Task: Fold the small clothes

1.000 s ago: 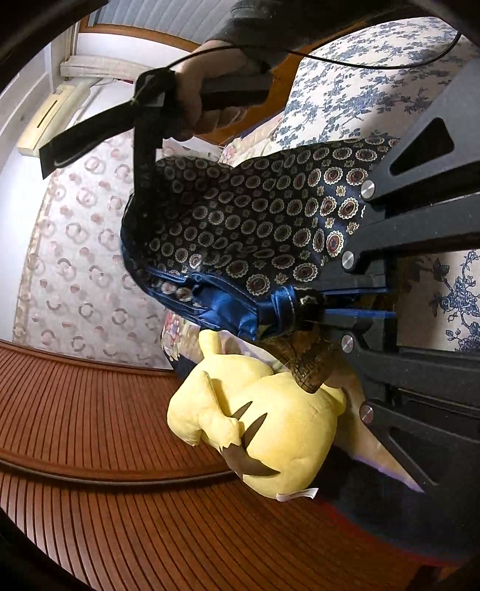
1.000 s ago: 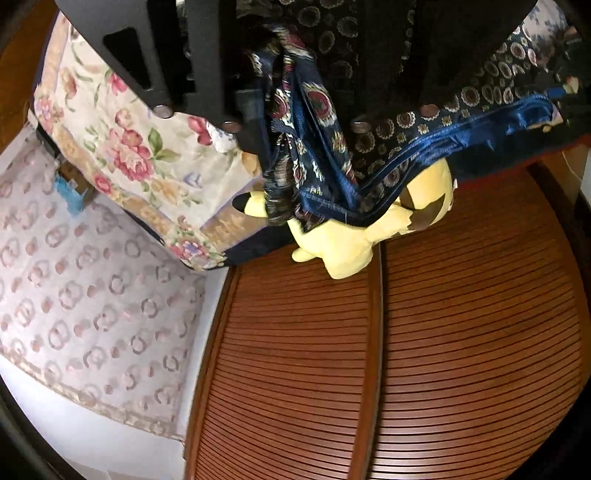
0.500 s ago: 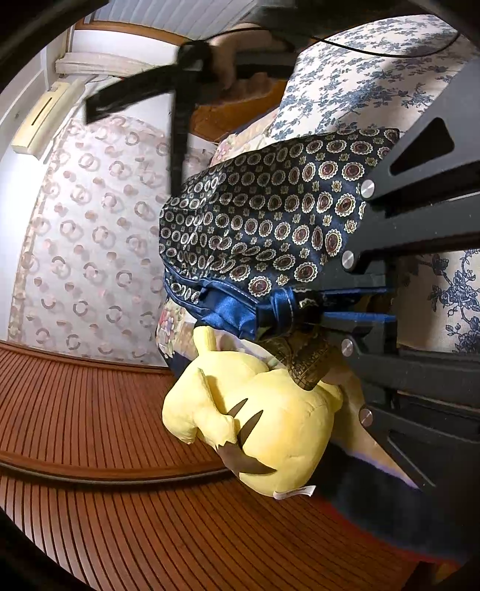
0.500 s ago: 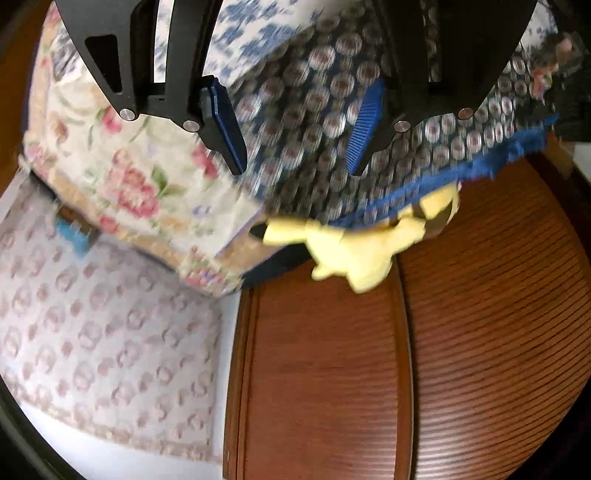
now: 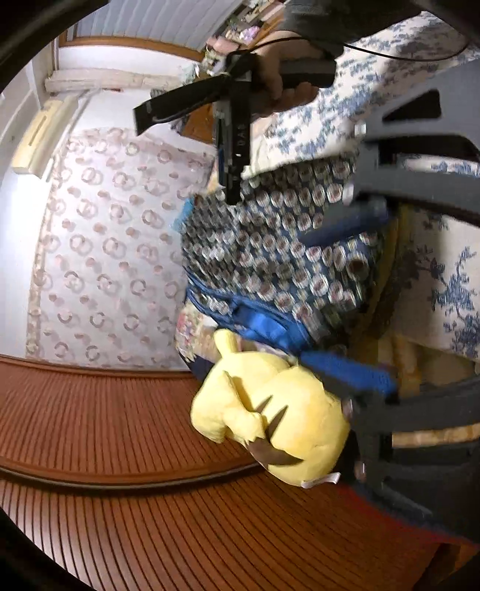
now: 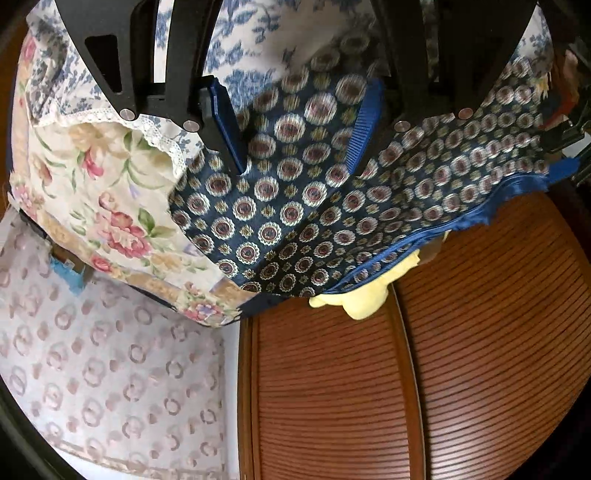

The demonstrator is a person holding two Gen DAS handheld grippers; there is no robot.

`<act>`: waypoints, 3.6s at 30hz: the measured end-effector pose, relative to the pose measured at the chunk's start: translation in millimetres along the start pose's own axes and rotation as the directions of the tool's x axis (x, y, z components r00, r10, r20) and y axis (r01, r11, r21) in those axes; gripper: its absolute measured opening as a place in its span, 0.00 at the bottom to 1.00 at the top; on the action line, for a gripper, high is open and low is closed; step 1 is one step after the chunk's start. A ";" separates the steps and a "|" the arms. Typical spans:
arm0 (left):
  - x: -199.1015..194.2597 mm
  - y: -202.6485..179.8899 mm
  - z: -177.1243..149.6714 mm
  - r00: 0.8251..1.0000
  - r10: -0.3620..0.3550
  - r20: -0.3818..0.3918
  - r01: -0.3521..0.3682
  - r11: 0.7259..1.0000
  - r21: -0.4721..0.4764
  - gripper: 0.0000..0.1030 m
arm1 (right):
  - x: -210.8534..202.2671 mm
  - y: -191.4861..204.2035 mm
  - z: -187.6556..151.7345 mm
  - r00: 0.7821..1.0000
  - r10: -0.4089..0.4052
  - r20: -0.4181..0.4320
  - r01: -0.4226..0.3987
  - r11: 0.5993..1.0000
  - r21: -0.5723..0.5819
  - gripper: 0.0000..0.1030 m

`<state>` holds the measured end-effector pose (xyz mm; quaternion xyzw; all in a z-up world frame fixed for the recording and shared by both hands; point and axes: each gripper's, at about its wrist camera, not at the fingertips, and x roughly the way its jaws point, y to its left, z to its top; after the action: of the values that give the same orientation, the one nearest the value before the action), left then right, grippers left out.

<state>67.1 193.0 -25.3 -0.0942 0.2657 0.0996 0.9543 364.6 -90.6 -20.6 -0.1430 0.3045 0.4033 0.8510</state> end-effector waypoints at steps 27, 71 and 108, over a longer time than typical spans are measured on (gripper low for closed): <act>-35.0 -104.4 -25.4 0.991 -0.131 -0.024 0.134 0.979 0.152 0.81 | -189.7 58.4 -180.6 0.953 -0.268 0.141 0.237 0.950 0.201 0.77; -94.1 -211.5 8.8 0.970 -0.230 0.085 0.203 0.948 0.245 0.81 | -322.7 140.2 -241.5 0.805 -0.515 0.294 0.404 0.839 0.366 0.79; -102.2 -208.3 9.7 0.968 -0.229 0.103 0.198 0.949 0.247 0.81 | -323.2 131.1 -246.4 0.803 -0.516 0.298 0.400 0.838 0.371 0.79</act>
<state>36.1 -19.5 63.0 -0.0022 0.2010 -0.0305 0.9791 5.8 -321.7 -6.2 -0.0044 0.1420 0.1543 0.9778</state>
